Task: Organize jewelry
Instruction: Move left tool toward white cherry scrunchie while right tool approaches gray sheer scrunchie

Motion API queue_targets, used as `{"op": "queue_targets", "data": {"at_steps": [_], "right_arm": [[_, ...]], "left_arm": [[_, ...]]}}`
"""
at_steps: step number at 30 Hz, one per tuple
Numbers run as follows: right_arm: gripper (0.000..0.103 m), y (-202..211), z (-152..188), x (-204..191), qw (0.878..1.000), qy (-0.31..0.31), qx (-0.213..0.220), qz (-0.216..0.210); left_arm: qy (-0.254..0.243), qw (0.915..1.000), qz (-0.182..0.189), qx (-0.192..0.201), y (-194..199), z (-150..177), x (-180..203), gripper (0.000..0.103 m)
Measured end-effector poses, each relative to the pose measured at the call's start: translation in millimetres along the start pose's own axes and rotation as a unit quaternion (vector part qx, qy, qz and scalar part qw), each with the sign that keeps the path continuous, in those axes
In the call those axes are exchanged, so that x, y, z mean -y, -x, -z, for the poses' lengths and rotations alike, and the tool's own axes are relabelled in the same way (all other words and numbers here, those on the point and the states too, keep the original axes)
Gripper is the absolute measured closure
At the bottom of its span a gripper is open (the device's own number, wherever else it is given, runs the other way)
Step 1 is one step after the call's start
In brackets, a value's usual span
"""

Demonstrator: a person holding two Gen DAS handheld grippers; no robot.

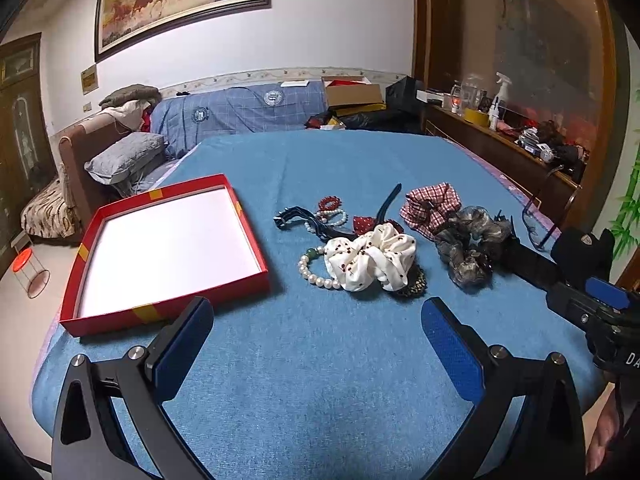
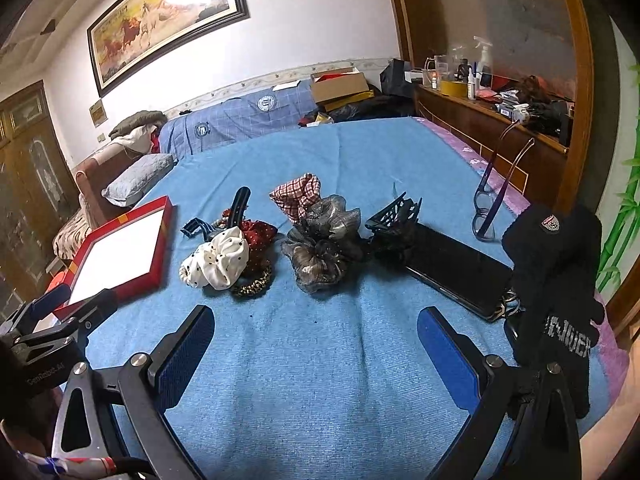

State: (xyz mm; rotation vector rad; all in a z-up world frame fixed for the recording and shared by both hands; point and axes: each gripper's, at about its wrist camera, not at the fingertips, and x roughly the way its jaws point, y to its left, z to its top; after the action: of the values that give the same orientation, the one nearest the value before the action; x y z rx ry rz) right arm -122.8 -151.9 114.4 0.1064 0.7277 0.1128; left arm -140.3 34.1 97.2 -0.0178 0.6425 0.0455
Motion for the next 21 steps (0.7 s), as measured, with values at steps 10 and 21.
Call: {"op": "queue_targets", "data": {"at_steps": [10, 21], "right_arm": [[0.0, -4.8, -0.2, -0.3, 1.0, -0.002, -0.008, -0.001], [0.0, -9.9, 0.3, 2.0, 1.0, -0.009, -0.014, -0.007]], "left_arm": [[-0.007, 1.0, 0.006, -0.004, -3.1, 1.1, 3.9, 0.0], [-0.012, 0.9998, 0.009, -0.01, -8.8, 3.7, 7.3, 0.0]]}}
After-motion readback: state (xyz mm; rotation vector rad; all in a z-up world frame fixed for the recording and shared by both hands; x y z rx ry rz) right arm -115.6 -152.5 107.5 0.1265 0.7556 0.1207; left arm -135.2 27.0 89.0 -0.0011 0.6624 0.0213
